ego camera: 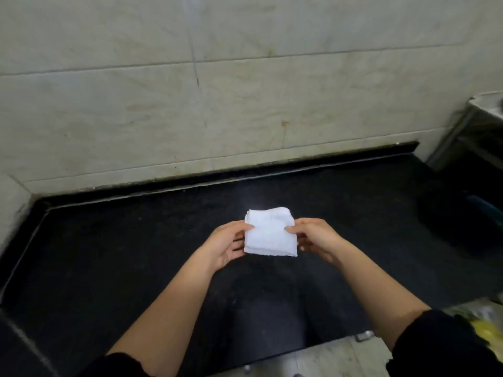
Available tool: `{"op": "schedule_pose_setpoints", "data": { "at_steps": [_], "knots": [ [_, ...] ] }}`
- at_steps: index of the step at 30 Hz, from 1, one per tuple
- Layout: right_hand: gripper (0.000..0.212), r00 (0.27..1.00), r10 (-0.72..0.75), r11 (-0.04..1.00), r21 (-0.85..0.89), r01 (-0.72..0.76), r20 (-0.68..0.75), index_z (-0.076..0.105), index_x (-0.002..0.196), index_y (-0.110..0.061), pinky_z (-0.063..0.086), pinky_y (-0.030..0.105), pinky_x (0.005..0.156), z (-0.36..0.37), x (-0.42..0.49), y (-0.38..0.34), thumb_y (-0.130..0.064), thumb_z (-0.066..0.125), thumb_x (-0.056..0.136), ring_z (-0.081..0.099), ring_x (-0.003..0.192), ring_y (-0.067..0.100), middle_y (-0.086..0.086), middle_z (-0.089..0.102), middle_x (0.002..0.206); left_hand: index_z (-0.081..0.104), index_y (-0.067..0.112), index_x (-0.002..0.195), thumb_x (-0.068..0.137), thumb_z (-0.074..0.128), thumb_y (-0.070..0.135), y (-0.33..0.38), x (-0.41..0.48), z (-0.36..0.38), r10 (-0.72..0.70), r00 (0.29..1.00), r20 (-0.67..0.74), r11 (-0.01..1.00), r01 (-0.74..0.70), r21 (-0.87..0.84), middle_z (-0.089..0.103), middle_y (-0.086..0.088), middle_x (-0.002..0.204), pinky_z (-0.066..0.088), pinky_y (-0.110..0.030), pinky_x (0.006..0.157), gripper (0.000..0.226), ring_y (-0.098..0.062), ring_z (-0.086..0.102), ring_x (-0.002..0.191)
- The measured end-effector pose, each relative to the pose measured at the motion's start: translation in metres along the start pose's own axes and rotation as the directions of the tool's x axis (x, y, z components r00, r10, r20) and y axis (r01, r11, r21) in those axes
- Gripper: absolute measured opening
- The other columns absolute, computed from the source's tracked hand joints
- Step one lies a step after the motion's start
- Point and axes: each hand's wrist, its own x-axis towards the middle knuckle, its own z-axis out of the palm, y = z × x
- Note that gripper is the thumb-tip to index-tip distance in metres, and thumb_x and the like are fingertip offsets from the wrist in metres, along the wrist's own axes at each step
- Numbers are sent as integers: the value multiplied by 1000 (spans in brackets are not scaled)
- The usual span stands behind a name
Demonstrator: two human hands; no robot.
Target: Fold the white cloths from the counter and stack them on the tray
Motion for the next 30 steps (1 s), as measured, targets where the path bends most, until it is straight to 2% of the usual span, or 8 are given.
{"op": "schedule_pose_setpoints", "data": {
  "at_steps": [4, 7, 14, 17, 25, 28, 30],
  "knots": [
    [10, 993, -39, 999, 22, 42, -115, 71, 93, -8, 38, 24, 54, -66, -18, -2, -12, 66, 85, 54, 61, 13, 5, 66, 78, 67, 20, 107, 86, 64, 12, 7, 7, 65, -1, 996, 91, 996, -7, 86, 69, 1, 87, 52, -21, 54, 22, -13, 66, 75],
    [19, 984, -58, 998, 26, 63, -166, 71, 101, -4, 38, 24, 55, -121, -30, 2, -14, 67, 85, 54, 64, 14, 5, 67, 81, 68, 20, 105, 86, 65, 12, 6, 13, 119, 13, 990, 138, 995, -27, 100, 71, 1, 87, 52, -21, 53, 21, -12, 67, 75],
    [13, 971, -73, 997, -26, 69, -226, 72, 96, -11, 39, 25, 56, -268, -74, 15, -13, 66, 84, 59, 62, 13, 3, 70, 75, 70, 18, 97, 86, 63, 13, -18, 24, 273, 17, 982, 189, 996, -32, 77, 68, 0, 87, 52, -27, 72, 14, -15, 64, 79],
    [13, 957, -88, 996, -35, 82, -276, 73, 95, -10, 40, 25, 57, -333, -86, 19, -13, 66, 84, 57, 61, 13, 2, 68, 73, 68, 16, 99, 86, 64, 15, -26, 29, 341, 7, 973, 233, 998, -23, 65, 67, 0, 86, 53, -24, 64, 15, -13, 64, 74],
    [10, 931, -126, 991, -5, 132, -344, 71, 93, -9, 38, 24, 52, -484, -75, 16, -14, 66, 85, 54, 57, 13, 3, 65, 70, 68, 14, 99, 84, 66, 16, -11, 73, 490, 25, 955, 296, 993, -57, 101, 69, -1, 89, 53, -24, 66, 15, -14, 65, 75],
    [17, 924, -153, 988, -21, 156, -351, 71, 98, -5, 35, 25, 52, -542, -58, 7, -14, 66, 84, 53, 60, 16, 9, 64, 75, 67, 14, 99, 84, 65, 16, 0, 99, 543, 44, 949, 313, 992, -80, 103, 67, -2, 90, 53, -23, 64, 15, -12, 64, 72],
    [18, 924, -167, 986, -36, 165, -345, 71, 100, -7, 37, 25, 53, -578, -47, -3, -16, 66, 84, 54, 63, 17, 9, 65, 78, 67, 14, 96, 85, 64, 15, 12, 115, 575, 61, 942, 331, 991, -96, 91, 67, -2, 89, 53, -23, 64, 12, -12, 64, 70]
  ]
}}
